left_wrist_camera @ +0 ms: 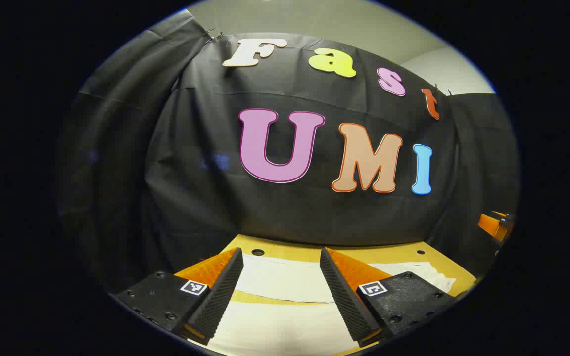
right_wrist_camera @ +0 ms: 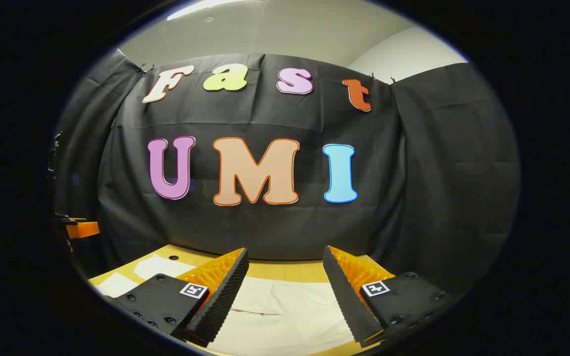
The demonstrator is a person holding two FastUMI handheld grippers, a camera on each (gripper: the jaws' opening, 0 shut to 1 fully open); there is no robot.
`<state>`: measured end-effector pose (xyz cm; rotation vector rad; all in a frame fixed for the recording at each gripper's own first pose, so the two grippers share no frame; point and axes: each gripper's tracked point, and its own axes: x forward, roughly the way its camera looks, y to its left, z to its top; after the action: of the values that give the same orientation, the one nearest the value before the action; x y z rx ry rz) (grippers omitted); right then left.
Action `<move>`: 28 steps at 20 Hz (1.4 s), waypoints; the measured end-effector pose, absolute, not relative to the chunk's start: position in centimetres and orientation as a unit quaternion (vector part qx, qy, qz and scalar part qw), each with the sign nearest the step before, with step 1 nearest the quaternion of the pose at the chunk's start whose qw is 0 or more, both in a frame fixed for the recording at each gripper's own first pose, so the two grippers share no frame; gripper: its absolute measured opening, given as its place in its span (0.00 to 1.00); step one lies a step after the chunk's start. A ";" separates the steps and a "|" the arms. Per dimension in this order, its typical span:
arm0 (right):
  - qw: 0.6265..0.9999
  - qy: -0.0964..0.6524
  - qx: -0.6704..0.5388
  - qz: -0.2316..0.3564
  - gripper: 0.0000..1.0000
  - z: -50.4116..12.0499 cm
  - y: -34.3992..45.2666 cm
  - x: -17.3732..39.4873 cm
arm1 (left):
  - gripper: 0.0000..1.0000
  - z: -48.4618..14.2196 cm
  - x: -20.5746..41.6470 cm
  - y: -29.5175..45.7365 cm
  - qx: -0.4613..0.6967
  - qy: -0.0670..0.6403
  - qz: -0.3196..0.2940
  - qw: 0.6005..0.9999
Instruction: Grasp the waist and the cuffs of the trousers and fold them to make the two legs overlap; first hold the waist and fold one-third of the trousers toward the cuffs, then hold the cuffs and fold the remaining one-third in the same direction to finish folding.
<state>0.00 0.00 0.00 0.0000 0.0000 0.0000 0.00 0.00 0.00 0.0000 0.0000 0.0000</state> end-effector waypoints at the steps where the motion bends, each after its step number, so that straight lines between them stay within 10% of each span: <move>1: 1.000 0.001 -0.001 0.000 0.97 0.0 0.0 -0.1 | 0.95 0.0 0.0 0.1 -0.002 0.001 0.001 1.000; 17: 1.000 0.022 -0.004 0.003 0.97 -1.6 2.0 -1.2 | 0.95 -3.3 -1.6 3.7 -0.001 0.043 -0.004 0.999; 28: 0.998 0.057 0.011 0.006 0.97 -4.6 4.8 -1.2 | 0.95 -13.7 -4.1 9.3 0.097 0.212 -0.107 0.967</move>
<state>-1.19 4.76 -4.64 0.0220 0.1142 0.0118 -4.10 9.26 -13.67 0.1954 0.4284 -0.2166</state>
